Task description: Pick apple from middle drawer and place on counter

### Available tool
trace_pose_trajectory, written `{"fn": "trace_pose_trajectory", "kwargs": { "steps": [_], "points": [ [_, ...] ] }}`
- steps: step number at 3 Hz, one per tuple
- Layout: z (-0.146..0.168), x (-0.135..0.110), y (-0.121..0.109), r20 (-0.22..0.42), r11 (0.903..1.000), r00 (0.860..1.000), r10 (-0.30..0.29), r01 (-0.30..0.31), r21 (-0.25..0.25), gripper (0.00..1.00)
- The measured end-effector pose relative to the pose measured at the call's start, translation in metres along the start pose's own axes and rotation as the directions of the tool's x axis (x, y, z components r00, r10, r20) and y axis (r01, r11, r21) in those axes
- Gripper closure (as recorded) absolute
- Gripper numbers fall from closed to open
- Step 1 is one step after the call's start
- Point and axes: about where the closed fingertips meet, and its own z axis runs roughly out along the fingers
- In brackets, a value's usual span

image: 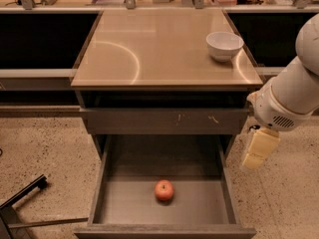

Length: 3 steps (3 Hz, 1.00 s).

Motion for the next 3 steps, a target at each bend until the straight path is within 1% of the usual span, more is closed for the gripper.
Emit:
{"fn": "trace_pose_trajectory", "kwargs": {
  "steps": [1, 2, 3],
  "points": [
    [0.0, 0.0, 0.0, 0.0, 1.0, 1.0, 0.0, 0.0, 0.0, 0.0],
    [0.016, -0.002, 0.004, 0.02, 0.9996, 0.999, 0.027, -0.027, 0.003, 0.0],
    [0.057, -0.013, 0.017, 0.063, 0.995, 0.993, 0.1, -0.1, -0.007, 0.0]
  ]
}}
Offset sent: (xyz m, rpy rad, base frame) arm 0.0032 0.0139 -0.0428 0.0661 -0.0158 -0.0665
